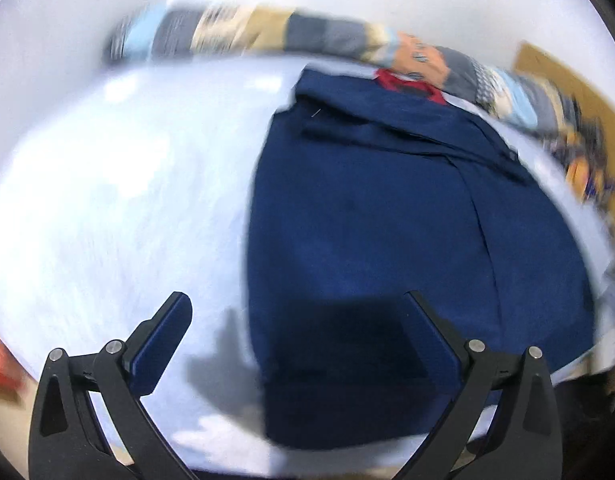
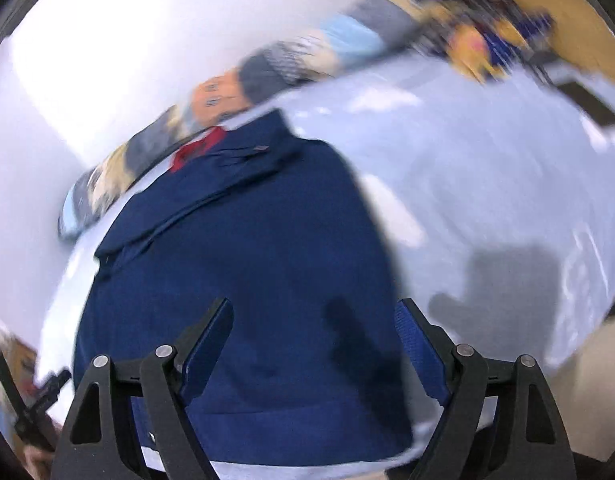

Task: Fold large clothes

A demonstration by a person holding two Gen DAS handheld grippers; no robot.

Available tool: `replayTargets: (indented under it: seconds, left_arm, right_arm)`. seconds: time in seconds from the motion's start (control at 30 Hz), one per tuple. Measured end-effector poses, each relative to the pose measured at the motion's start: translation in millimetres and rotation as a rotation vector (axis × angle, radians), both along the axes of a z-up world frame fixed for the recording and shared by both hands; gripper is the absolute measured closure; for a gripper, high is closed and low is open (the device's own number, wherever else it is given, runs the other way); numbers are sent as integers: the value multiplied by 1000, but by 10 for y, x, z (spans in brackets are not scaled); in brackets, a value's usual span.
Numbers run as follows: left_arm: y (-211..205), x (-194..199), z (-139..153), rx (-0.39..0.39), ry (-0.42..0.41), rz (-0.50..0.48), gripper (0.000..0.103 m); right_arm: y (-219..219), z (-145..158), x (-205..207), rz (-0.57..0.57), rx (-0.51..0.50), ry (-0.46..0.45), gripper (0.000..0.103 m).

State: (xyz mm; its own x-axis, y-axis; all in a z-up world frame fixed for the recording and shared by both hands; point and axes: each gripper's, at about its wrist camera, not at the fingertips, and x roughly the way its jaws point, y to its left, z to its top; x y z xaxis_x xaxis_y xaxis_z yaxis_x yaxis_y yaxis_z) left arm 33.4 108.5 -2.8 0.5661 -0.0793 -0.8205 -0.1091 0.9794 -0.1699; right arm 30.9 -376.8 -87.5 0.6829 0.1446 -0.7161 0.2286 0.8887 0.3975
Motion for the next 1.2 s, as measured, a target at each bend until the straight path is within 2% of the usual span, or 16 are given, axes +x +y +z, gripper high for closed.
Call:
replayTargets:
  seconds: [0.03, 0.1, 0.13, 0.23, 0.3, 0.4, 0.47, 0.53, 0.6, 0.83, 0.9, 1.03, 1.07, 1.1, 1.13, 1.2]
  left_arm:
    - [230, 34, -87, -139, 61, 31, 0]
    - [494, 18, -208, -338, 88, 82, 6]
    - [537, 7, -236, -377, 87, 84, 7]
    - [403, 10, -275, -361, 99, 5, 21]
    - [311, 28, -337, -389, 127, -46, 38]
    - [228, 83, -397, -346, 167, -51, 53]
    - [191, 103, -415, -336, 180, -54, 54]
    - [170, 101, -403, -338, 179, -65, 56]
    - [162, 102, -407, -344, 176, -67, 57]
    - [201, 54, -459, -313, 189, -52, 56]
    - [193, 35, -467, -315, 193, -58, 46]
    - [13, -16, -449, -275, 191, -131, 44]
    - [-37, -36, -427, -259, 185, -150, 57]
    - [-105, -55, -410, -252, 182, -187, 78]
    - [-134, -65, -399, -262, 179, -205, 78]
    - [-140, -59, -418, -224, 182, -192, 78]
  right_arm:
    - [-127, -65, -6, -29, 57, 22, 19]
    - [-388, -243, -47, -109, 204, 57, 19]
    - [-440, -309, -57, -122, 247, 69, 20]
    - [-477, -510, -55, -110, 378, 110, 24]
    - [-419, -624, -40, -82, 454, 133, 29]
    - [-363, -687, -23, -51, 489, 150, 34]
    - [-350, -670, -18, -37, 478, 142, 42]
    - [-358, -674, -13, -15, 492, 143, 65]
    - [-357, -678, -2, -1, 500, 147, 76]
    - [-352, -678, 2, -12, 409, 180, 72]
    - [-338, -690, 6, -13, 388, 192, 70]
    - [-266, -681, 20, 7, 366, 191, 67]
    - [-254, -675, 23, 15, 358, 187, 67]
    - [-231, -665, 26, 28, 353, 185, 72]
    - [-212, -651, 27, 44, 351, 180, 79]
    - [-163, -611, 42, 71, 333, 169, 82]
